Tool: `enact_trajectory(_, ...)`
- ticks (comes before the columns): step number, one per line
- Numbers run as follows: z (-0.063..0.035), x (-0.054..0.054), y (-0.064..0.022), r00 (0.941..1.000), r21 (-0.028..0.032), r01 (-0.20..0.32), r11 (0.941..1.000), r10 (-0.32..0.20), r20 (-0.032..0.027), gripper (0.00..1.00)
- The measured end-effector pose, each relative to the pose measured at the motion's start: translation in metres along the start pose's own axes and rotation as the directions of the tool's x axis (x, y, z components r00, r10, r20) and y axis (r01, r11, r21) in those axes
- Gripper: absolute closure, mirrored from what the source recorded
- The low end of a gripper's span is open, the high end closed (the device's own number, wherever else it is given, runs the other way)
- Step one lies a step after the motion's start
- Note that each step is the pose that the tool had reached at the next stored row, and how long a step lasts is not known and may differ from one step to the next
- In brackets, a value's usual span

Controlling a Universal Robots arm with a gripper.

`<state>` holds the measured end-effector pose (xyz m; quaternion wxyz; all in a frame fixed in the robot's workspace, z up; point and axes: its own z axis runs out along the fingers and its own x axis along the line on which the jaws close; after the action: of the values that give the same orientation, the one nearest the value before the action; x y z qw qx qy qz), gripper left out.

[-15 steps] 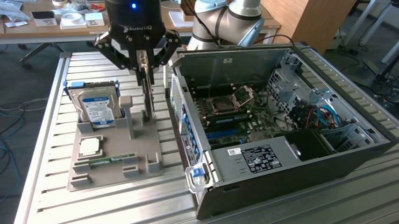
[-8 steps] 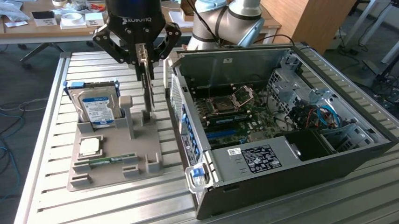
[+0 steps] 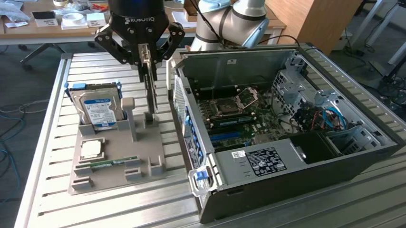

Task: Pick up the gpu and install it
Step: 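Pick up the gpu and move the gpu toward the slot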

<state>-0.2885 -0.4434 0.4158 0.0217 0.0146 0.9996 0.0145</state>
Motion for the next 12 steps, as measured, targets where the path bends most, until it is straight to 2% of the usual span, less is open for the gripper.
enact_trajectory(5, 0.0002, -0.009, 0.0002, 1.0, -0.0001, 0.0, 1.0, 0.0, 0.0001, 0.73)
enact_trajectory(12, 0.0011, -0.032, 0.0008, 1.0, -0.0001, 0.0, 1.0, 0.0, 0.0001, 0.73)
